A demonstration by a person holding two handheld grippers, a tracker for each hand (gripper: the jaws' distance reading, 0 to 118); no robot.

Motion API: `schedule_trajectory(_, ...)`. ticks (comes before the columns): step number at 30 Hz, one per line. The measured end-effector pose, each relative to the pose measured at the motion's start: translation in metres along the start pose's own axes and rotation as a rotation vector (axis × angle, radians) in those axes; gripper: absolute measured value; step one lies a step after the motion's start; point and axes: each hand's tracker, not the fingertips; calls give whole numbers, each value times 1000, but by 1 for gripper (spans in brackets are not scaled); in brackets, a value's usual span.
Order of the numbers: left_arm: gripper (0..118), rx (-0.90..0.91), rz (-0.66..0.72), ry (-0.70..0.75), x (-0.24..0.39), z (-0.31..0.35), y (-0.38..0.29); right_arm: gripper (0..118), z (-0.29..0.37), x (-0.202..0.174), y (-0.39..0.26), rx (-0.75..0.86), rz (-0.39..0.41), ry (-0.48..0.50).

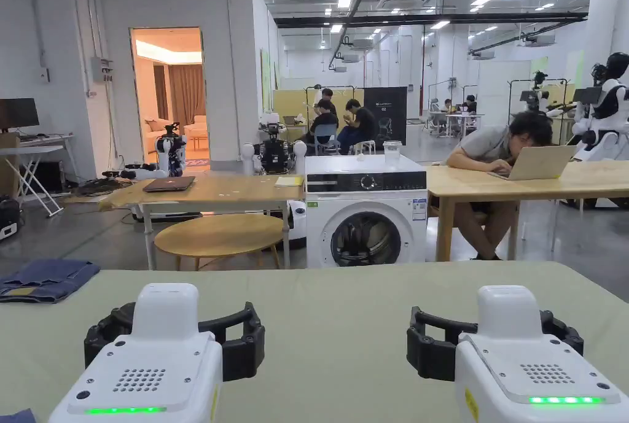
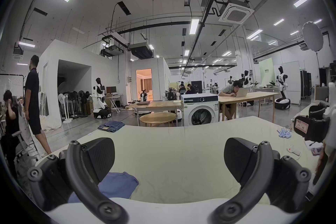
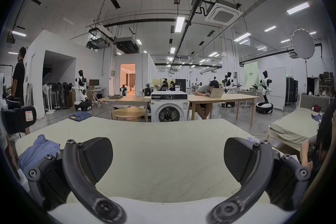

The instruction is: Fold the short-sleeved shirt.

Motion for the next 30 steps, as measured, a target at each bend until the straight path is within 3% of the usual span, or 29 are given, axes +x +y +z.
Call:
schedule_trajectory(11, 117, 16, 9, -14, -1, 3, 0, 118, -1, 1, -1, -6, -17, -3)
schedule_trajectory(13, 117, -17, 135, -75, -12, -2, -2, 118, -1, -3, 0, -9, 13, -2)
schedule_trajectory(15, 117, -105, 398, -138, -33, -12, -10, 118, 2, -14, 0, 12, 139, 24)
schedule_trajectory(17, 117, -239, 787, -177, -60, -28, -32, 118, 6, -32, -4, 49, 374, 53)
schedule_trajectory(18, 117, -340, 1044, -195, -74, -35, -50, 118, 8, -44, -10, 67, 566, 61)
schedule_trajectory(19, 117, -411, 1259, -212, -85, -42, -72, 118, 10, -56, -18, 90, 776, 72)
schedule_trajectory(21, 117, -611, 1713, -281, -99, -54, -129, 118, 15, -77, -50, 187, 1316, 34)
schedule_trajectory(23, 114, -650, 1926, -337, -95, -52, -171, 118, 12, -83, -83, 289, 1785, -45)
schedule_trajectory(24, 112, -652, 1872, -310, -94, -50, -176, 118, 9, -83, -91, 315, 1850, -53)
schedule_trajectory(25, 111, -632, 1781, -262, -95, -48, -174, 118, 9, -82, -91, 319, 1818, -17)
schedule_trajectory(27, 111, -553, 1584, -243, -91, -42, -156, 118, 13, -79, -69, 243, 1500, 108)
schedule_trajectory(30, 111, -406, 1281, -304, -86, -38, -105, 118, 8, -60, -30, 135, 985, 101)
